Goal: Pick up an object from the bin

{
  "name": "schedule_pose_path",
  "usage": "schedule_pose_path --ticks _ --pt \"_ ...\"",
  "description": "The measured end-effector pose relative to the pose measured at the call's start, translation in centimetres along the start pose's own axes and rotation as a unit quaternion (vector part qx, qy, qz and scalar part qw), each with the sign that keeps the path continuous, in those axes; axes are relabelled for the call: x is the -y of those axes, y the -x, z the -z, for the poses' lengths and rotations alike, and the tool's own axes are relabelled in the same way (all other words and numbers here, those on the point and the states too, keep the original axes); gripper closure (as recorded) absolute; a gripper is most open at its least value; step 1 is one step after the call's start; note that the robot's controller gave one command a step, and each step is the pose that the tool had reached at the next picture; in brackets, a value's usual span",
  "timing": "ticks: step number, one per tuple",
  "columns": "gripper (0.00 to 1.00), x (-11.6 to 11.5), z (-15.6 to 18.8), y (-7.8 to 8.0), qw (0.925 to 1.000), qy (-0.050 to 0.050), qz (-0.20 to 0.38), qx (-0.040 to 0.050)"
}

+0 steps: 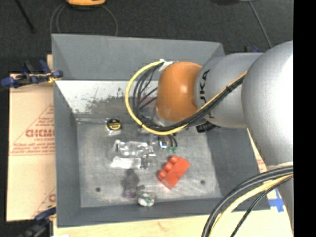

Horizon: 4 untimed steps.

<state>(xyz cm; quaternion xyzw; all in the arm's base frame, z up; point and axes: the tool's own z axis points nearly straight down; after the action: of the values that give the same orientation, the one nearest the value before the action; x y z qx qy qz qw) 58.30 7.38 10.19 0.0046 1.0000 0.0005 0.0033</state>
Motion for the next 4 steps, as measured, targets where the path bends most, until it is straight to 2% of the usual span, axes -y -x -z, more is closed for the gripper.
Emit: schedule_pose_path --ticks 1,2,3,4 --pt "0.00 0.8 -0.1 0.9 0.9957 0.000 -0.093 -0.0014" --pt "0.00 0.9 -1.0 0.7 0.9891 -0.002 -0.147 0.0001" --pt "0.00 1.0 -1.2 0.7 0.9787 -0.003 -0.205 -0.0015" --pt "1.00 0.6 -1.0 0.6 0.9789 0.000 -0.204 -0.0053"
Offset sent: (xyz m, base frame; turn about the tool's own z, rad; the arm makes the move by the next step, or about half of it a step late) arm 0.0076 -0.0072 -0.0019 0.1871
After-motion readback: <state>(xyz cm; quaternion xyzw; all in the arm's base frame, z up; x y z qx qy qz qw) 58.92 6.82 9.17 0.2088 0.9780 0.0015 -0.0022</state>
